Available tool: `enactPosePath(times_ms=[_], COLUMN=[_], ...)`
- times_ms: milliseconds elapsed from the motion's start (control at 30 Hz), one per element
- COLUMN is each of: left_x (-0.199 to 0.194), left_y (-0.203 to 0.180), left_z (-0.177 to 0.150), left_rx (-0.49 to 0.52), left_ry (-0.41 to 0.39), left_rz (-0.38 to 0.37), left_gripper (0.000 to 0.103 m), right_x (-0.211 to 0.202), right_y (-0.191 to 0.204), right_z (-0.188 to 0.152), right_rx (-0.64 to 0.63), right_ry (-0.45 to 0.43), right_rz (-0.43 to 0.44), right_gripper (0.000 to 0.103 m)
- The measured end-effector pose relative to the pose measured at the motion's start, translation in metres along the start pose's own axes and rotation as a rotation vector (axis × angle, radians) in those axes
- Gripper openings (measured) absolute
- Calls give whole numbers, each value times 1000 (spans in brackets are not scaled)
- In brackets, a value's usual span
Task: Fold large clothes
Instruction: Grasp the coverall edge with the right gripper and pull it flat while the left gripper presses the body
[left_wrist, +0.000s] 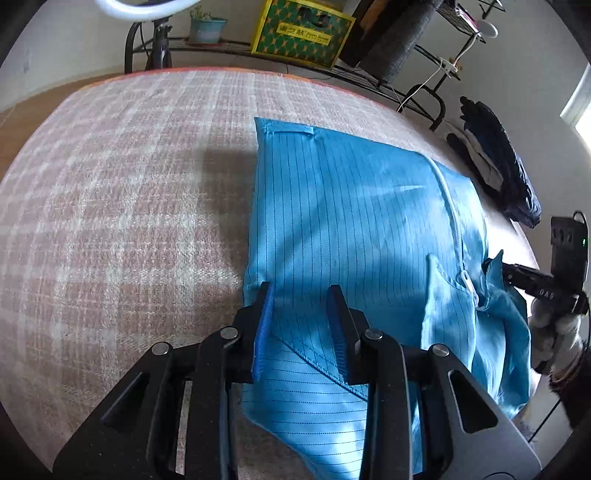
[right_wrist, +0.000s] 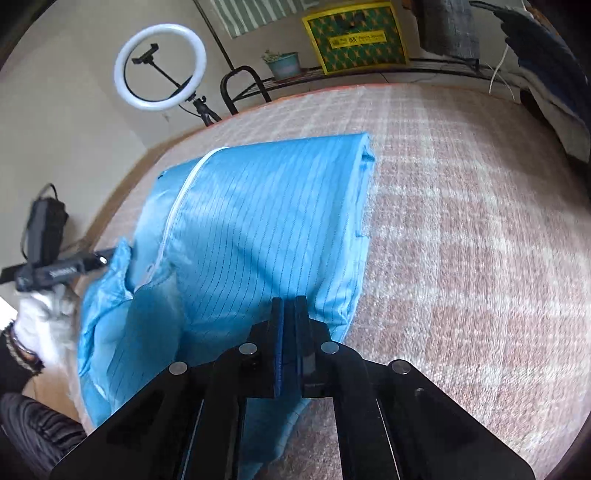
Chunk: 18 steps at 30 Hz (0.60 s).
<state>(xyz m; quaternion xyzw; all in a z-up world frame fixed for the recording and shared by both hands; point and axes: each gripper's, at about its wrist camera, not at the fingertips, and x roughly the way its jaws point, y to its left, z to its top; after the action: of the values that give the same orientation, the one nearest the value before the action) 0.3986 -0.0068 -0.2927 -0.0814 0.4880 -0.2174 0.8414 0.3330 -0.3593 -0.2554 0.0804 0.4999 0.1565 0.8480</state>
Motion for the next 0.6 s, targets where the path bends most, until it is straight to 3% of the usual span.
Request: enactPosePath(times_ms=[100,267,367,467,600], left_x=[-10,-27,-19,7,44], left_y=[0,-12,-32,-50,-64], left_z=[5,37,61,81,88], left_rx=[-2,-17,44,86,160], left_ry=[-4,-65,-79,-45,12], left_rz=[4,-68,-66,-21,75], left_gripper=[31,31,31,31,32], right_x=[-14,-30,-7,33,58], right_y=[12,47,70,79,68], right_z=[14,71,100,121,113], right_rx=[-52,-134,-217,-256,-285], right_ry=[8,-65,-57,-11,44], right_rz=[-64,23,3,-41,-90], right_gripper=[10,10,10,10,10])
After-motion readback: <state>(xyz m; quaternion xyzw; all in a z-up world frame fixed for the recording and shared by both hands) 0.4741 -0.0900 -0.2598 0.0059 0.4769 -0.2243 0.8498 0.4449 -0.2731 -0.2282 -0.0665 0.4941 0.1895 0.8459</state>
